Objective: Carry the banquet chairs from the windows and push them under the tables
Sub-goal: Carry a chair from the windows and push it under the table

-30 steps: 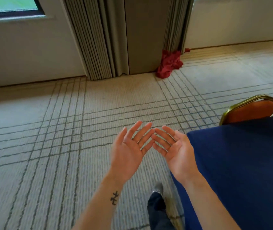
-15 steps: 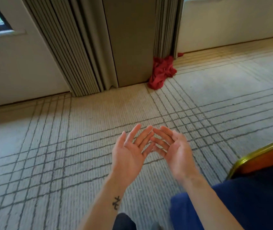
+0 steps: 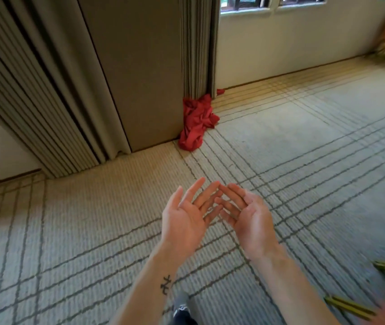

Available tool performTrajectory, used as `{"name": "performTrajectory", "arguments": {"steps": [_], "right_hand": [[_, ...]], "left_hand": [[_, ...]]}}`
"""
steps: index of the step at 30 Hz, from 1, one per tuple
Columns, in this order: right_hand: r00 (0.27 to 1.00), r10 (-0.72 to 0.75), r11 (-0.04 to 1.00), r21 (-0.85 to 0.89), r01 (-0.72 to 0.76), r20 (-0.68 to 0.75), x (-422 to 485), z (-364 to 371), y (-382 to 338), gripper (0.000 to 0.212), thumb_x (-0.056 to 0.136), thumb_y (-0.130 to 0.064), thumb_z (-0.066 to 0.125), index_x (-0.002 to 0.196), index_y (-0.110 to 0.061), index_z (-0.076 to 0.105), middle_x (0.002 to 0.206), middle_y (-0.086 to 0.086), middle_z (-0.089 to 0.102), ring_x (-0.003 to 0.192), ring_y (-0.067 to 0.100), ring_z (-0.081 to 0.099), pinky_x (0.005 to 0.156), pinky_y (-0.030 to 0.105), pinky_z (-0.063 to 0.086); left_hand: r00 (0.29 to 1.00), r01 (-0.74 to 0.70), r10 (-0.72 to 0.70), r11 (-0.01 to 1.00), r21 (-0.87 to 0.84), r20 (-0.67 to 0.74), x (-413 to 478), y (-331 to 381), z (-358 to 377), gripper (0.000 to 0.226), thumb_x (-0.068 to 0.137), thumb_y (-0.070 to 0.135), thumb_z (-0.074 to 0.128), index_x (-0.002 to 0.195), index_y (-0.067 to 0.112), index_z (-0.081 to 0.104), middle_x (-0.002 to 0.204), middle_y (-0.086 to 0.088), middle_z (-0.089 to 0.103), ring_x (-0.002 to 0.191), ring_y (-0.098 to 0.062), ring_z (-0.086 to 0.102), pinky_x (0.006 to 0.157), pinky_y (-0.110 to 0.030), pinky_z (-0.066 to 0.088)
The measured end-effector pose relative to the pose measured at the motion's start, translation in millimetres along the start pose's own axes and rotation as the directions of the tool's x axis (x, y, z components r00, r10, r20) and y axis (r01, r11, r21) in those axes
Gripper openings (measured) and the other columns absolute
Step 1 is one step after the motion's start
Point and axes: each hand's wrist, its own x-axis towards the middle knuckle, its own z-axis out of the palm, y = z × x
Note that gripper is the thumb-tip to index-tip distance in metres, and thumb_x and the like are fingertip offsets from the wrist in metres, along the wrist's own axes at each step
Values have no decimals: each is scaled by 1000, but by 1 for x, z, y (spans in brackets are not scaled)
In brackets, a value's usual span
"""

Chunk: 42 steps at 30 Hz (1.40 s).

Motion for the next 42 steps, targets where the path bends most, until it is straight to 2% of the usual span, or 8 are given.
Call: {"name": "performTrajectory", "arguments": {"steps": [5, 11, 16, 20, 28, 38, 39, 42], "right_hand": [[993, -63, 996, 52, 69, -97, 76, 8, -46, 45, 107, -34, 32, 133, -7, 58, 130, 11, 69, 108, 26, 67, 91, 38, 50], [975, -126, 988, 61, 139, -183, 177, -25, -102, 46, 108, -35, 35, 136, -6, 58, 131, 12, 69, 115, 30, 66, 99, 43, 49], [955, -165, 966, 153, 207, -248, 280, -87, -166, 47, 105, -34, 40, 137, -4, 57, 132, 18, 67, 110, 31, 67, 90, 39, 53], [946, -192, 946, 206, 249, -261, 344, -127, -230, 47, 100, -36, 44, 134, -7, 59, 133, 19, 66, 107, 30, 68, 84, 35, 57], [921, -236, 943, 154, 294, -310, 462, -200, -362, 47, 105, -37, 39, 138, -8, 58, 133, 15, 67, 114, 30, 66, 101, 44, 46], [875, -229, 941, 135, 312, -426, 634, -294, -476, 45, 105, -33, 39, 134, -5, 58, 130, 18, 68, 114, 33, 65, 101, 44, 46], [870, -235, 941, 124, 315, -433, 659, -307, -490, 45, 105, -34, 40, 134, -5, 58, 130, 17, 68, 114, 33, 65, 100, 44, 46], [847, -258, 929, 123, 350, -464, 722, -329, -540, 45, 105, -34, 41, 135, -5, 57, 131, 17, 68, 115, 33, 64, 100, 43, 47]], "left_hand": [[990, 106, -111, 993, 54, 88, 95, 36, 42, 59, 108, 48, 24, 148, 13, 48, 143, -17, 61, 137, -35, 54, 121, -54, 30], [972, 172, -189, 978, 120, 143, 220, 36, 95, 59, 108, 48, 24, 149, 12, 47, 143, -18, 60, 137, -36, 53, 121, -55, 31], [963, 215, -236, 964, 154, 128, 351, 9, 153, 62, 107, 50, 24, 148, 11, 47, 142, -19, 61, 136, -38, 53, 119, -54, 33], [943, 263, -285, 955, 140, 174, 431, -10, 213, 65, 106, 53, 21, 147, 11, 49, 141, -19, 62, 135, -37, 54, 114, -52, 38], [921, 288, -320, 943, 167, 222, 588, -49, 338, 62, 107, 51, 22, 147, 12, 50, 141, -18, 62, 133, -35, 57, 112, -51, 40], [908, 334, -377, 915, 227, 184, 799, -99, 442, 60, 107, 47, 24, 145, 10, 52, 140, -20, 62, 134, -37, 55, 119, -53, 33], [891, 340, -389, 913, 225, 233, 831, -104, 452, 60, 107, 47, 25, 146, 10, 51, 141, -19, 62, 135, -36, 55, 119, -53, 33], [869, 378, -431, 895, 237, 241, 911, -112, 497, 60, 107, 47, 25, 147, 10, 51, 142, -19, 61, 135, -36, 55, 119, -53, 33]]}}
